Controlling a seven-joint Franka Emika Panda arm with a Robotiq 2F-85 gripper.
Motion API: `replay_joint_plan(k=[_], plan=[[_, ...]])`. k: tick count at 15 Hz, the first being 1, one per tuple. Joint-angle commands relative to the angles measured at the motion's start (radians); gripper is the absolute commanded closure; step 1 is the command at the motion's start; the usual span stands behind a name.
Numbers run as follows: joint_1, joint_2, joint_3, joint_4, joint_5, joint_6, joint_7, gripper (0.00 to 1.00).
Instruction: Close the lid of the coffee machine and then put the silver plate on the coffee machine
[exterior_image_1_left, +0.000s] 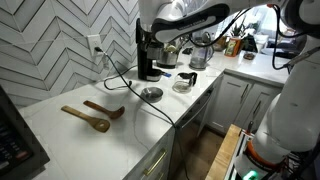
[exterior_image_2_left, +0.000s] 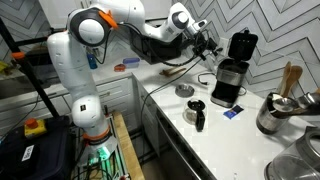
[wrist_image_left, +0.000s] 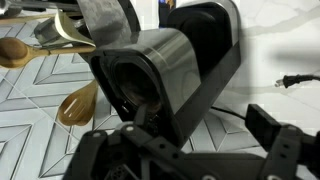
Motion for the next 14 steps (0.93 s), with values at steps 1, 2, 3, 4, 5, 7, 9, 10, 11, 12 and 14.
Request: replay_joint_plan(k=[1,2,3,4,5,7,9,10,11,12,14], plan=[[0.020,-0.002,-0.021,0.002,0.002,-0.002,-0.002,0.00],[0.019,-0.005,-0.022,0.002,0.002,-0.002,-0.002,0.00],[0.019,-0.006,-0.022,0.002,0.002,-0.002,-0.002,0.00],[0.019,-0.006,-0.022,0.002,0.002,-0.002,-0.002,0.00],[0.019,-0.006,-0.022,0.002,0.002,-0.002,-0.002,0.00],[0.019,-0.001,-0.022,0.013,0.031,-0.046,-0.036,0.00],[0.017,0.019,-0.028,0.039,0.005,-0.080,-0.017,0.00],[0.015,0.027,-0.032,0.047,-0.002,-0.072,-0.004,0.00],[0.015,0.043,-0.037,0.070,-0.029,-0.053,0.025,0.00],[0.015,0.052,-0.041,0.084,-0.034,-0.038,0.032,0.00],[0.017,0.087,-0.051,0.137,-0.075,0.009,0.077,0.00]])
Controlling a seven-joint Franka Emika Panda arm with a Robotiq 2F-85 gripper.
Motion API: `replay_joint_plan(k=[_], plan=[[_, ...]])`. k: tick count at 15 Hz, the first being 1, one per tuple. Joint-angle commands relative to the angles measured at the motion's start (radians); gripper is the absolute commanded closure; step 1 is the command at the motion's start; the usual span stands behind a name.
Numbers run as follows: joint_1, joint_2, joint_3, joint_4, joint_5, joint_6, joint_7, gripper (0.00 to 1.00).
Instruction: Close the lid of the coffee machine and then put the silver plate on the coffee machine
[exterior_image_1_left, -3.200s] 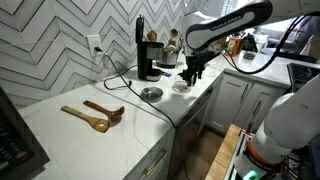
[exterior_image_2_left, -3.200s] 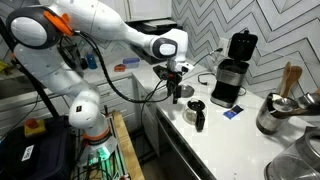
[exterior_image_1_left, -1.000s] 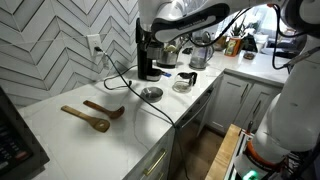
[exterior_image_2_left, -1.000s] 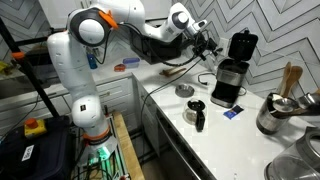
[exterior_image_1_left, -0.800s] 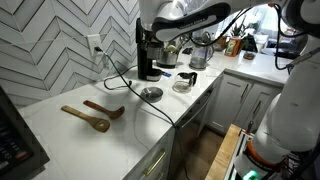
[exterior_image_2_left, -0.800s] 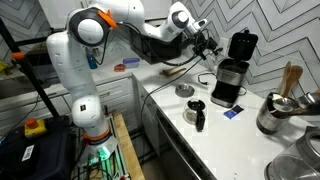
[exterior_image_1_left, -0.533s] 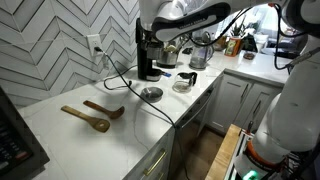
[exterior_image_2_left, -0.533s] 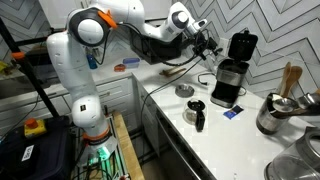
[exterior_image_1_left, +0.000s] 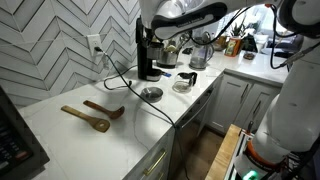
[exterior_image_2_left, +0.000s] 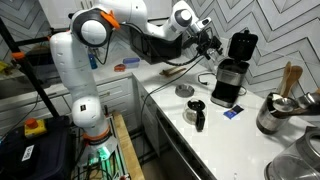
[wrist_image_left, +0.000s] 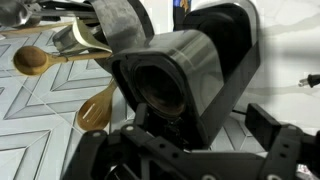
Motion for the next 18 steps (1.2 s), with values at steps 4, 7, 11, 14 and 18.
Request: replay_joint_plan(k=[4,7,11,14,18], plan=[[0.030,0.132,-0.038,0.161,-0.136,0.130,0.169,0.00],[0.051,0.177,-0.054,0.217,-0.194,0.150,0.266,0.00],[0.068,0.209,-0.080,0.265,-0.269,0.183,0.438,0.00],[0.073,0.217,-0.095,0.278,-0.326,0.211,0.555,0.00],[0.064,0.211,-0.092,0.261,-0.389,0.235,0.684,0.00]])
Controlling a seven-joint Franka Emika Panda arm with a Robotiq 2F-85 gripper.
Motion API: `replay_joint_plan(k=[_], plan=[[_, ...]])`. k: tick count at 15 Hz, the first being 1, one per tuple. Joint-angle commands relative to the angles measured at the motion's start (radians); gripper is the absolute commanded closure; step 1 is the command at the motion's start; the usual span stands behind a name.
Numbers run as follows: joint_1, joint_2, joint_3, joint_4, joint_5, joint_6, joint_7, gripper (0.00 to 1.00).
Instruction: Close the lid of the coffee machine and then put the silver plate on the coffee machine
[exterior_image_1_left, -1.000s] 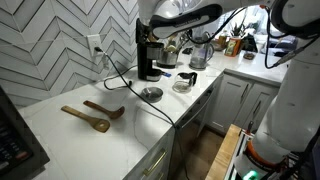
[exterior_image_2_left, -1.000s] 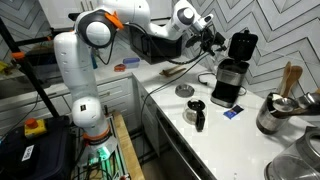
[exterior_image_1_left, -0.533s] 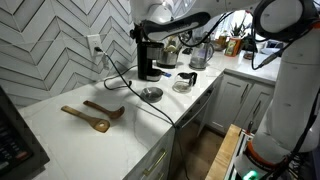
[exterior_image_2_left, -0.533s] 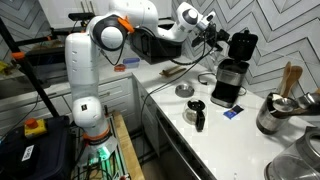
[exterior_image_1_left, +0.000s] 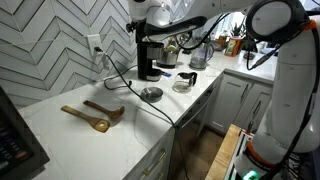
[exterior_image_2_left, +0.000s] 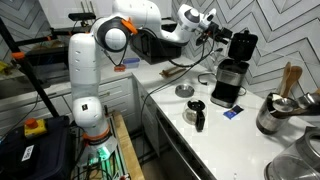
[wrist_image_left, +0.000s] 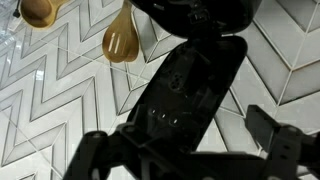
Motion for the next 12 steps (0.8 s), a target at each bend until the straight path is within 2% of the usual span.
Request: replay_joint_plan(k=[1,4,8,12], plan=[[0.000,0.005,-0.013,-0.010,-0.050,0.044,0.131,0.00],[0.002,0.000,-0.017,-0.015,-0.080,0.052,0.230,0.00],[0.011,-0.015,-0.021,-0.031,-0.132,-0.007,0.330,0.00],[0.022,-0.026,-0.016,-0.042,-0.128,-0.112,0.369,0.00]])
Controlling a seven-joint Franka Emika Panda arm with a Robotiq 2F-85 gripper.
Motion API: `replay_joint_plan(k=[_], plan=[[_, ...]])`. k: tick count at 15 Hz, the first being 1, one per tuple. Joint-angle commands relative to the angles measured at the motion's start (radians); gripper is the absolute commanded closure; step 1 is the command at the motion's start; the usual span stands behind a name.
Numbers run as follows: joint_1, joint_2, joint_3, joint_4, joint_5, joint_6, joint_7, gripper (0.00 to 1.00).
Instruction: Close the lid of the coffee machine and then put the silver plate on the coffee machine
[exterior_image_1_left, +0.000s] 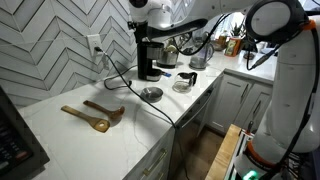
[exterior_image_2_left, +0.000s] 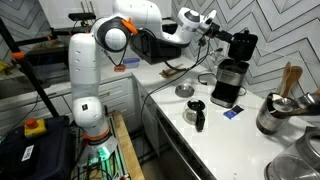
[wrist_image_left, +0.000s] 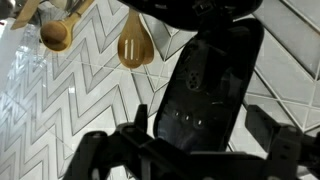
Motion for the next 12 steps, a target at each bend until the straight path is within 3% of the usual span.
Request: replay_joint_plan(k=[1,12], plan=[[0.024,-0.033,-0.005,-0.040,-0.015,-0.109,0.059,0.00],[0.077,-0.062,0.059,-0.052,0.070,-0.500,0.066,0.00]])
